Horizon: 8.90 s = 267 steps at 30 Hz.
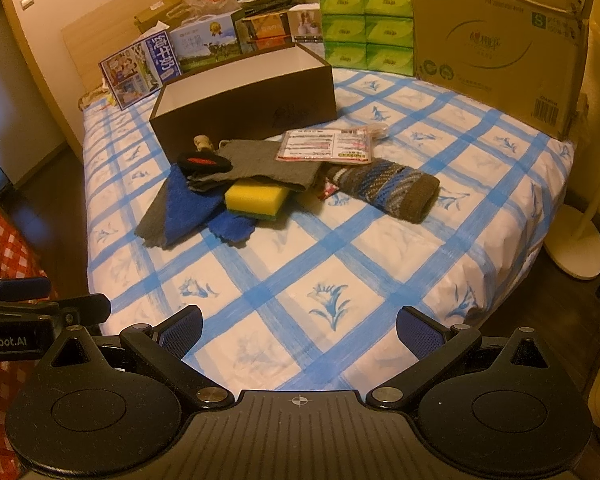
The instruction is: Organize soft objects
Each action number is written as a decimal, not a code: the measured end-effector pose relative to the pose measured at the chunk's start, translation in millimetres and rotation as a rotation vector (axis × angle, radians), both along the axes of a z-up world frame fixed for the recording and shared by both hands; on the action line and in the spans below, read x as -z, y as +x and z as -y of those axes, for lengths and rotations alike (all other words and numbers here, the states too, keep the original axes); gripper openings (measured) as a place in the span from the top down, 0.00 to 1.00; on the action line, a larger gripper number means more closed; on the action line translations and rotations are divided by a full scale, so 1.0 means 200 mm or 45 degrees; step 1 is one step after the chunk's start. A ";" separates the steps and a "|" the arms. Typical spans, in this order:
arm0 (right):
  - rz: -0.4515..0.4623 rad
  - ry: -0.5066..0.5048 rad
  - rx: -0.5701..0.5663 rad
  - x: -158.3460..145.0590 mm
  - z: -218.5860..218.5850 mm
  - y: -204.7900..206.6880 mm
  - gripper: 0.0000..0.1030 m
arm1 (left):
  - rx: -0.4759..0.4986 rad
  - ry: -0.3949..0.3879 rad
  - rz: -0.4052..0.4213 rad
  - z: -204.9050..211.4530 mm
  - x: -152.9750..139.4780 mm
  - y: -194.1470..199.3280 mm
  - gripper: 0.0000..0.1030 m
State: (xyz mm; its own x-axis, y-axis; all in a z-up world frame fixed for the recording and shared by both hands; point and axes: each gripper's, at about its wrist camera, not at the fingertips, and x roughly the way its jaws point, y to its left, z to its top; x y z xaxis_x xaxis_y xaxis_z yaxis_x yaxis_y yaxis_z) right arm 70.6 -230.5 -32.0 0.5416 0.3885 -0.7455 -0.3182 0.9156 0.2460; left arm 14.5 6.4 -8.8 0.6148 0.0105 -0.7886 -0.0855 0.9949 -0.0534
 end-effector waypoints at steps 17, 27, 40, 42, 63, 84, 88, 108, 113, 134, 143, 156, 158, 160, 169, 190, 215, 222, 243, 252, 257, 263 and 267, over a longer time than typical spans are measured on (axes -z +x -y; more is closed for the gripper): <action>0.107 0.101 0.054 0.08 0.07 0.27 0.01 | -0.019 0.074 0.059 -0.07 0.08 0.37 0.11; 0.105 0.158 0.104 0.15 0.08 0.56 0.01 | 0.028 0.090 0.088 -0.13 0.17 0.67 0.14; 0.083 0.114 0.131 0.30 0.05 0.86 0.05 | 0.088 0.183 0.090 -0.17 0.34 1.05 0.14; 0.076 0.116 0.139 0.32 0.04 0.90 0.05 | 0.084 0.190 0.085 -0.18 0.37 1.11 0.14; 0.019 0.089 0.139 0.49 -0.01 1.19 0.05 | 0.158 0.346 0.025 -0.17 0.57 1.31 0.14; 0.418 -0.401 -0.309 0.57 -0.27 1.18 0.33 | 0.088 0.201 0.082 -0.32 0.37 1.24 0.24; 0.509 -0.518 -0.436 0.62 -0.36 1.16 0.38 | 0.059 0.190 0.063 -0.35 0.38 1.23 0.24; 0.608 -0.708 -0.540 0.77 -0.49 1.24 0.73 | -0.026 0.189 0.022 -0.43 0.42 1.25 0.24; 0.689 -0.677 -0.497 0.70 -0.45 1.22 0.89 | -0.031 0.198 0.046 -0.43 0.37 1.24 0.24; 0.414 0.087 -0.158 -0.05 -0.14 1.32 0.99 | -0.029 0.208 0.274 -0.41 -0.03 1.25 0.24; 0.424 0.262 -0.231 -0.21 -0.32 1.42 0.99 | -0.046 0.214 0.335 -0.48 -0.11 1.44 0.24; 0.388 0.323 -0.296 -0.19 -0.62 1.82 0.99 | -0.082 0.196 0.304 -0.59 -0.05 1.86 0.24; 0.371 0.313 -0.305 -0.16 -0.66 1.88 0.99 | -0.086 0.180 0.290 -0.61 -0.03 1.92 0.24; 0.346 0.313 -0.306 -0.13 -0.69 1.94 0.99 | -0.090 0.166 0.272 -0.62 0.00 1.97 0.24; 0.211 0.387 -0.332 0.02 -0.78 2.20 0.98 | -0.103 0.147 0.201 -0.67 0.12 2.11 0.24; 0.202 0.218 -0.239 0.12 -0.71 2.21 0.44 | -0.082 0.149 0.129 -0.66 0.19 2.18 0.14; 0.285 0.178 -0.238 -0.06 -0.41 1.68 0.42 | -0.084 0.086 0.199 -0.66 -0.06 1.56 0.15; 0.266 0.179 -0.196 -0.09 -0.26 1.43 0.42 | -0.076 0.063 0.238 -0.62 -0.13 1.30 0.15; 0.140 0.182 -0.119 -0.03 -0.02 0.93 0.42 | -0.030 0.030 0.149 -0.46 -0.06 0.85 0.15; 0.116 0.120 -0.112 0.04 0.01 0.81 0.42 | -0.004 0.023 0.106 -0.39 0.02 0.81 0.16; 0.104 0.092 -0.107 0.09 0.03 0.79 0.42 | 0.033 0.045 0.082 -0.32 0.07 0.83 0.18; 0.092 0.075 -0.110 0.12 0.03 0.79 0.42 | 0.090 0.084 0.061 -0.25 0.15 0.85 0.21; 0.074 0.075 -0.109 0.14 0.03 0.80 0.42 | 0.152 0.173 0.061 -0.20 0.22 0.89 0.21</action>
